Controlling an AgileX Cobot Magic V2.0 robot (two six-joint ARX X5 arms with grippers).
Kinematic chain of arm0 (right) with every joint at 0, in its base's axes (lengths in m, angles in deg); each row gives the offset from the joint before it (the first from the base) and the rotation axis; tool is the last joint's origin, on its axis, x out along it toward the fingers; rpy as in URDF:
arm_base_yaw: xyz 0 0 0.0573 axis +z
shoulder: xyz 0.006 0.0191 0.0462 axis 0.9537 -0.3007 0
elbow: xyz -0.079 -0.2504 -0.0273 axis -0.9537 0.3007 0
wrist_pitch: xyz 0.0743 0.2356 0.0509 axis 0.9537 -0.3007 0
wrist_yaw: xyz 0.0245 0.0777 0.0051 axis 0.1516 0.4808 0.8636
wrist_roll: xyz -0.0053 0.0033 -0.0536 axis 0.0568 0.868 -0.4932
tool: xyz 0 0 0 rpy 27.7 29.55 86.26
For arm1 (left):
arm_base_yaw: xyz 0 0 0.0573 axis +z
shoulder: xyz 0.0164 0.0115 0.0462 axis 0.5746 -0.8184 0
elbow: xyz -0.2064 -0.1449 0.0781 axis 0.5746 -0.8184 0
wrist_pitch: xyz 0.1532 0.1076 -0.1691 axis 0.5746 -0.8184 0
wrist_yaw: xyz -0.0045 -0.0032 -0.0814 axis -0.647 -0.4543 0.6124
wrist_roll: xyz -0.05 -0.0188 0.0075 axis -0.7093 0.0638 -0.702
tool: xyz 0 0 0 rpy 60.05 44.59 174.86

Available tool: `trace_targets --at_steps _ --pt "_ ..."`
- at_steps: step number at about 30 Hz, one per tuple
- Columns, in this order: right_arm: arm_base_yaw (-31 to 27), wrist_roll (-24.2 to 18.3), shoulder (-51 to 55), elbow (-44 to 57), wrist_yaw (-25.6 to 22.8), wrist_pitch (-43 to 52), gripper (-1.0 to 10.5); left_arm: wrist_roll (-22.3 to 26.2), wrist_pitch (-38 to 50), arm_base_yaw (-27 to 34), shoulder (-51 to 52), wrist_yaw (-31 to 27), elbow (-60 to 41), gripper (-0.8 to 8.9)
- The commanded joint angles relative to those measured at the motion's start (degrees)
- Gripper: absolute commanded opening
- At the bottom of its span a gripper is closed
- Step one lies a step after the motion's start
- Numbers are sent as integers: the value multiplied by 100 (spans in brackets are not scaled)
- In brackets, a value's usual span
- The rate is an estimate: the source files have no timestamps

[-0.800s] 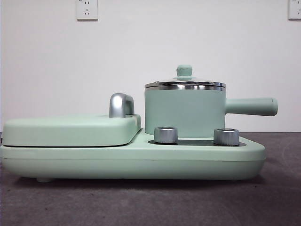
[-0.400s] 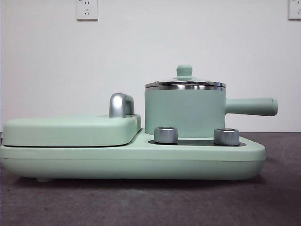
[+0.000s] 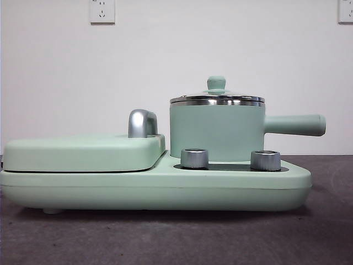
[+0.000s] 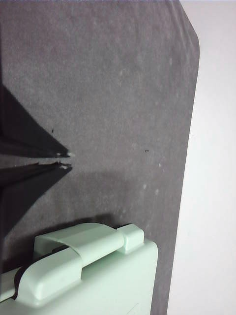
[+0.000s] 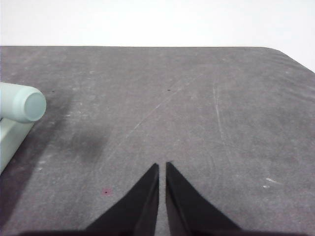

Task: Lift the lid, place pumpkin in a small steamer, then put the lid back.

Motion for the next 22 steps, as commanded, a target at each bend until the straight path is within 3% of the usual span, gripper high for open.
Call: trace_targets --at_steps 1,22 --pt "-9 -66 15 57 15 20 19 101 -31 11 9 -13 -109 21" --pt "-9 -66 15 55 4 109 20 101 -31 11 9 -13 -109 20"
